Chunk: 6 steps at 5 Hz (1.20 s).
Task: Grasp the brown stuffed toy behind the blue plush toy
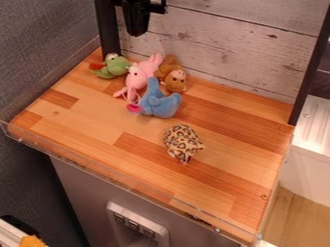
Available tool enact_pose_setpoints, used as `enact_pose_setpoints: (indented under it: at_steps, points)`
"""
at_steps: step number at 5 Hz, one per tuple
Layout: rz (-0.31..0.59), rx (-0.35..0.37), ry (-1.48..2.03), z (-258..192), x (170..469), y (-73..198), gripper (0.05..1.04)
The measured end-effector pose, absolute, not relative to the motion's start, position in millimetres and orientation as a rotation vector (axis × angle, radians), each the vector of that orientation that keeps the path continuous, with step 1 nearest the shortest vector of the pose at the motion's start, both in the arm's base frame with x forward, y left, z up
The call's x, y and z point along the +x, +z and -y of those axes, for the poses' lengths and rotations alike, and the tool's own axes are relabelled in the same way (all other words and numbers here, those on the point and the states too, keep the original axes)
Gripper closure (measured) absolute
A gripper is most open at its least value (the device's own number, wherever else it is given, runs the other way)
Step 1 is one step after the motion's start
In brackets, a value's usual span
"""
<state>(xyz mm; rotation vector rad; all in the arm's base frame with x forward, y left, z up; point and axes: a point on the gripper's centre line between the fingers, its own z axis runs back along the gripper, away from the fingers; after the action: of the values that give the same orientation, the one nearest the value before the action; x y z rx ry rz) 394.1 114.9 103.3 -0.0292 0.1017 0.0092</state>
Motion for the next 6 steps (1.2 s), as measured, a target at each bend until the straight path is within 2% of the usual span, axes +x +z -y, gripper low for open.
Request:
enact_pose_setpoints:
  at_steps: [2,3,4,5,6]
  points:
    - [-0.14,-0.038,0.307,-94.1,389.2,81.3,0.997]
    - [-0.124,-0.033,0.517,-74.3,390.2,83.6,0.842]
    - [-0.118,-0.031,0.674,-57.0,393.0,82.2,0.575]
    - [-0.119,-0.029,0.705,-42.4,392.7,72.9,0.268]
    - [-0.099,-0.036,0.629,-35.2,394.6,66.8,0.086]
